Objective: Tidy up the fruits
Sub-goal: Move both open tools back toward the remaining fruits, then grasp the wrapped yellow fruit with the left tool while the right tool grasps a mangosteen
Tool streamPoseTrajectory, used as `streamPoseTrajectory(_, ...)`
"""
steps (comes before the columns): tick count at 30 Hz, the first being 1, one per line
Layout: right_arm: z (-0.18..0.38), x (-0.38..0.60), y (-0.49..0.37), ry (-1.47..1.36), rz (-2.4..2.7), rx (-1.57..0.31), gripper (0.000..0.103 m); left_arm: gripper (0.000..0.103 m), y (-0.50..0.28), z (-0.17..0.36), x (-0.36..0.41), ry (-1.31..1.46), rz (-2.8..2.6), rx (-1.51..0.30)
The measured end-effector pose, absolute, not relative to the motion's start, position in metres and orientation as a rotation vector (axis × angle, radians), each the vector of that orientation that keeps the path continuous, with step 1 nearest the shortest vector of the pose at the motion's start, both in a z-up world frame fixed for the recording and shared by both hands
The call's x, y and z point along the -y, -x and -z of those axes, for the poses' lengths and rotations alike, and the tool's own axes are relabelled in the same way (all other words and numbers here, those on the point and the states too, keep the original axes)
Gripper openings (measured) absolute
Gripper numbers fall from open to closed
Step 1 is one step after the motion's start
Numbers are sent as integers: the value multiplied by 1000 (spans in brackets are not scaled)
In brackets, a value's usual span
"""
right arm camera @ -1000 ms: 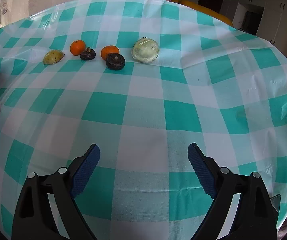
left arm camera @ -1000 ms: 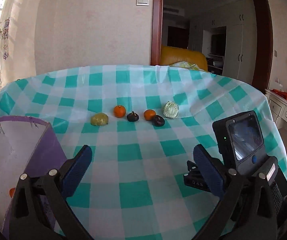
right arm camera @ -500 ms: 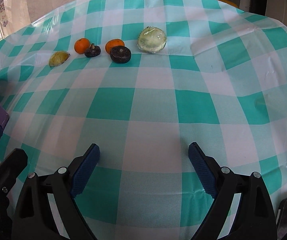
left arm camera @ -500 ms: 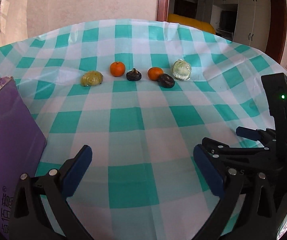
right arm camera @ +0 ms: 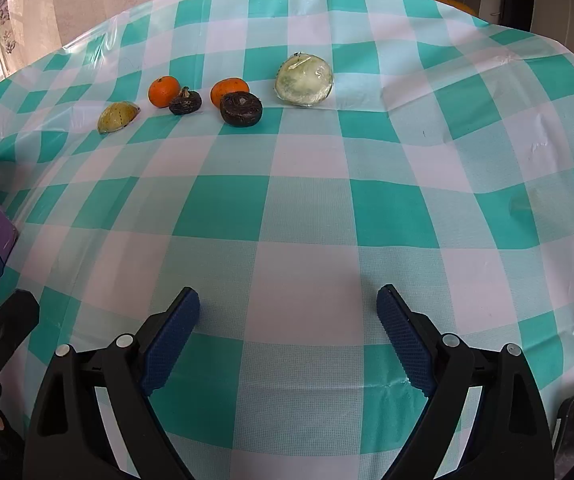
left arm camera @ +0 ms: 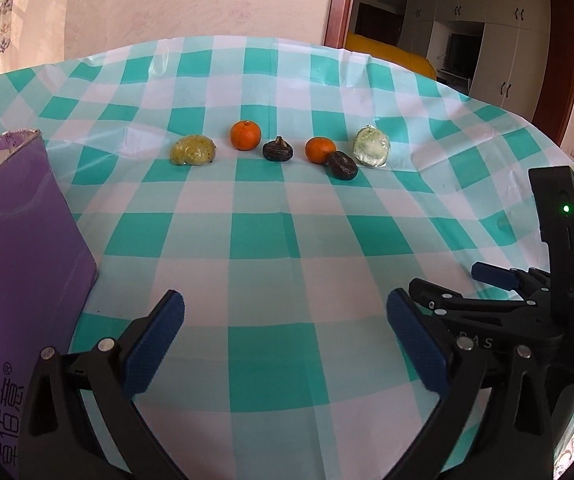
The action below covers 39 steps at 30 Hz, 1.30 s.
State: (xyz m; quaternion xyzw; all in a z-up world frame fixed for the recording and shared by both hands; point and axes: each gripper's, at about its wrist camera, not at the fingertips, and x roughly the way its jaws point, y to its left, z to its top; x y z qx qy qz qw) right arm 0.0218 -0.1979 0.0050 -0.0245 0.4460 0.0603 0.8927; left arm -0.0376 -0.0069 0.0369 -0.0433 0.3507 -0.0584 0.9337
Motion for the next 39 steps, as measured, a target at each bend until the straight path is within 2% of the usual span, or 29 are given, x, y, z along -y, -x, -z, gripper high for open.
streamPoseTrajectory(13,-8,199,-22,83,-163,-984,87,101,38,-31,3,98,129,-765)
streamPoseTrajectory(18,-14,204,-61,-26,-206,-918,88,101,11,-33,6,90,111,-757)
streamPoseTrajectory(22,-16,190,-115,9,-218,-904,88,101,-27,-31,0,145,74,-769)
streamPoseTrajectory(30,-14,153,-193,15,-324,-913,63,101,-111,-23,-50,322,-64,-811)
streamPoseTrajectory(33,-14,143,-192,84,-307,-898,40,101,-136,-21,-71,360,-119,-809)
streamPoseTrajectory(39,-13,165,-193,-62,-321,-888,39,101,-188,-16,-93,381,-198,-843)
